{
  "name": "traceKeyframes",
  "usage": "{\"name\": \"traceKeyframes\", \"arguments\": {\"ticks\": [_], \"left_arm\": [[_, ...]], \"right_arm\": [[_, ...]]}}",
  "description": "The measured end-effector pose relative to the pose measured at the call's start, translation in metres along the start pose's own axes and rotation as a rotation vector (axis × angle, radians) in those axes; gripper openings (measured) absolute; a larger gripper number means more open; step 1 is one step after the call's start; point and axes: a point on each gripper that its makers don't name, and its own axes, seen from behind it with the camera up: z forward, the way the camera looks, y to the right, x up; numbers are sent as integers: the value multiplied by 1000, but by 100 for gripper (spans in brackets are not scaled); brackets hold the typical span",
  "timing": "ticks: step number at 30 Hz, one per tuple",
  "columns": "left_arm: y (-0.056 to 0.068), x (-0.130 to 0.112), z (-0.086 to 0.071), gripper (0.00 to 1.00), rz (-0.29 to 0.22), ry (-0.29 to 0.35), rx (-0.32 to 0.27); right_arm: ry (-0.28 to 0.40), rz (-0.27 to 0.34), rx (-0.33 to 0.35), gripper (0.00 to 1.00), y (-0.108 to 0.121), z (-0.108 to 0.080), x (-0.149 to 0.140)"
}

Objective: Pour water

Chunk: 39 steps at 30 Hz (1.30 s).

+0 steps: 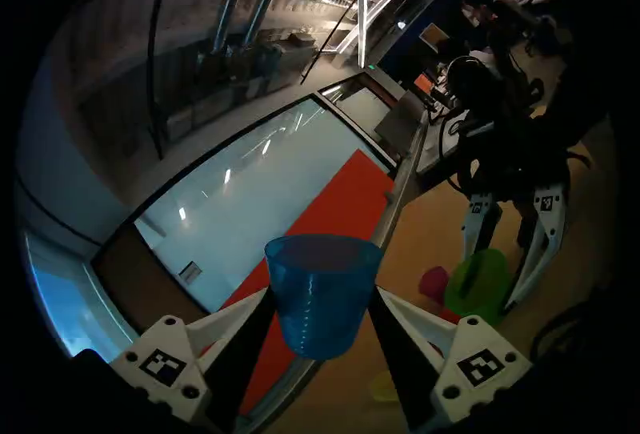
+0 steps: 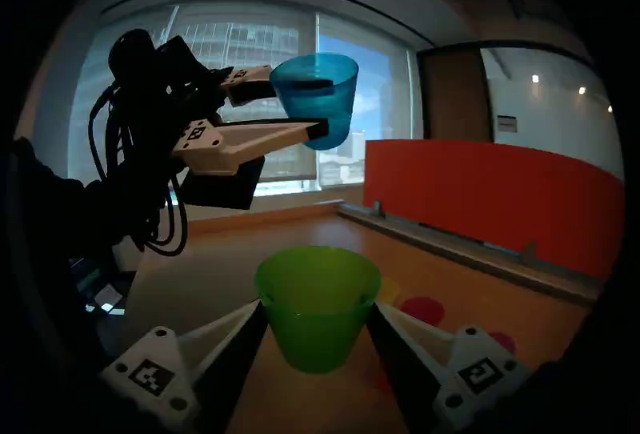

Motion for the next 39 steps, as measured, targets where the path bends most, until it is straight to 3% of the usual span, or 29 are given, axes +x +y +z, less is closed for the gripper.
{"name": "traceKeyframes", "arguments": {"ticks": [30, 39], "left_arm": [[-2, 12, 6, 80, 159, -1, -8], [5, 13, 6, 80, 221, -8, -8]], "right_arm": [[-1, -17, 10, 86, -4, 3, 4], [0, -23, 10, 86, -4, 4, 5]]}}
